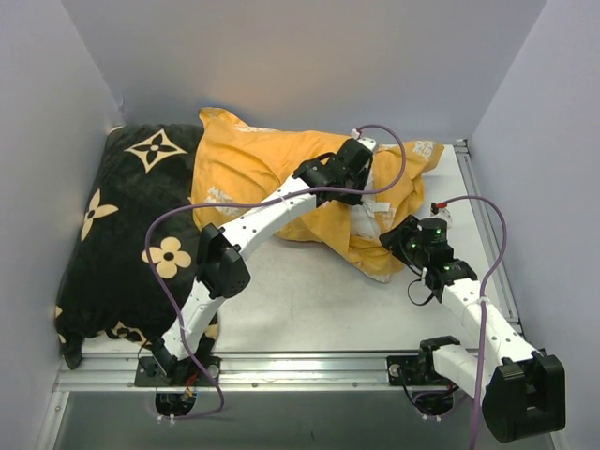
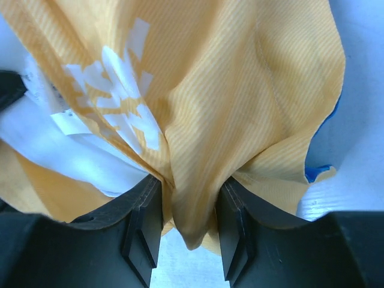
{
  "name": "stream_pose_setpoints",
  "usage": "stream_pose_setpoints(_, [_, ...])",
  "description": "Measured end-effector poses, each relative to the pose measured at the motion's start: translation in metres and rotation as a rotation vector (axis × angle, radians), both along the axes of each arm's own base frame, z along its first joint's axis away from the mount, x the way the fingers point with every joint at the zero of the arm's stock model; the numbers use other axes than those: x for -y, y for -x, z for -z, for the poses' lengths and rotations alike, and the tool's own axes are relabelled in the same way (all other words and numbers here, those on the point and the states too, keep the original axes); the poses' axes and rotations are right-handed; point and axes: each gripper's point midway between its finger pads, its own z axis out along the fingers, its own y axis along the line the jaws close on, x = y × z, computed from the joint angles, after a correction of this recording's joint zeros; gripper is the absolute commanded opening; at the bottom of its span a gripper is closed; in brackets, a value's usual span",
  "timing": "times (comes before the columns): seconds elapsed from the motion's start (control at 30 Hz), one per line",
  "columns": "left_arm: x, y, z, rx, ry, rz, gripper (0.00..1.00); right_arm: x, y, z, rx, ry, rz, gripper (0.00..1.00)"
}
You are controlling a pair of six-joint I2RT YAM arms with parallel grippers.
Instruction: Remove the pillowcase from the pillow
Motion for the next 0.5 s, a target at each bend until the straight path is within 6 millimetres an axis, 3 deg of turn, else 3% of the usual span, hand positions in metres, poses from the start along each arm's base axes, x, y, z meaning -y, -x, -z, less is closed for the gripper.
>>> stream_pose_setpoints(0.13, [-0.006,-0.003,-0.007,-0.017,0.025,0.003,0.0,0.001,0.0,0.0,0.0,0.002,0.007,0.34])
stream_pose_setpoints(0.33, [-0.019,-0.008,-0.022,-0.049,0.073,0.002,0.0,0.005,-0.005,0.004,-0.008,-0.004,0.03,0.16])
stream_pose_setpoints(0.5, [-0.048,-0.019,-0.045,-0.039,0.101,-0.035,0.0,0.035,-0.01,0.028,-0.091,-0.002,0.137,0.1])
